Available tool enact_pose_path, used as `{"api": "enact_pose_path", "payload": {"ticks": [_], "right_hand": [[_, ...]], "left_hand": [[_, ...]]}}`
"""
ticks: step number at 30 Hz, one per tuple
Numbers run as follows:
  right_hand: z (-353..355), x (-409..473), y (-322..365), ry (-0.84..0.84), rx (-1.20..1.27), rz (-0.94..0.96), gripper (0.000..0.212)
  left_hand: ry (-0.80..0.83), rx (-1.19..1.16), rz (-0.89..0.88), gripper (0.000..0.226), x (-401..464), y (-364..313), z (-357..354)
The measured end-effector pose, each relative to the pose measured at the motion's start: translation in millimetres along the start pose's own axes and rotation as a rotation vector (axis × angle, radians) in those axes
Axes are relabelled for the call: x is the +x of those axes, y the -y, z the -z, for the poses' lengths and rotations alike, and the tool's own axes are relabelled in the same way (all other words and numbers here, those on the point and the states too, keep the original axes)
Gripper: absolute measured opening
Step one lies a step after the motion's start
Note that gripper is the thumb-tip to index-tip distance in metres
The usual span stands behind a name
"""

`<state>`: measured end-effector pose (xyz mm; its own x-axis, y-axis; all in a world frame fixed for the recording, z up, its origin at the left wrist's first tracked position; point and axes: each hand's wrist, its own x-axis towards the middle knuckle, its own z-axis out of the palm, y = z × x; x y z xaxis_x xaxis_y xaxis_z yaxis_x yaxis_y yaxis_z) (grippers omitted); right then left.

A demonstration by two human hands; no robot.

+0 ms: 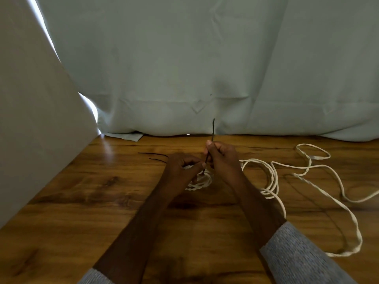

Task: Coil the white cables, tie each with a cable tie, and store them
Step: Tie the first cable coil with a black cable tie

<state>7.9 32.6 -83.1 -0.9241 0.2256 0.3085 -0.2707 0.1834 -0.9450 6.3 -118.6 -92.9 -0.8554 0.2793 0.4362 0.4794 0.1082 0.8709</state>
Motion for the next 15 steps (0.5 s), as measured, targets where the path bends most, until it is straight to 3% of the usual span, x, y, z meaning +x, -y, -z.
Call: {"api": "enact_pose_path", "payload": {"ticks": [3,7,15], "right_hand": [[-2,-1,-2,-0.006,-0.025,-0.005,0.041],[-2,-1,2,0.022,-0.005,0.002,0.040],[-1,-1,10,-0.194,-0.082,0.230,0.040]], "left_hand": [[0.023,0.024,0.009,0.014,0,-3,-1],[-0.067,0.136,0.020,0.017,0,-7,-4],[-0.135,0.316,-0.169,0.011,-1,-11,-15]]}}
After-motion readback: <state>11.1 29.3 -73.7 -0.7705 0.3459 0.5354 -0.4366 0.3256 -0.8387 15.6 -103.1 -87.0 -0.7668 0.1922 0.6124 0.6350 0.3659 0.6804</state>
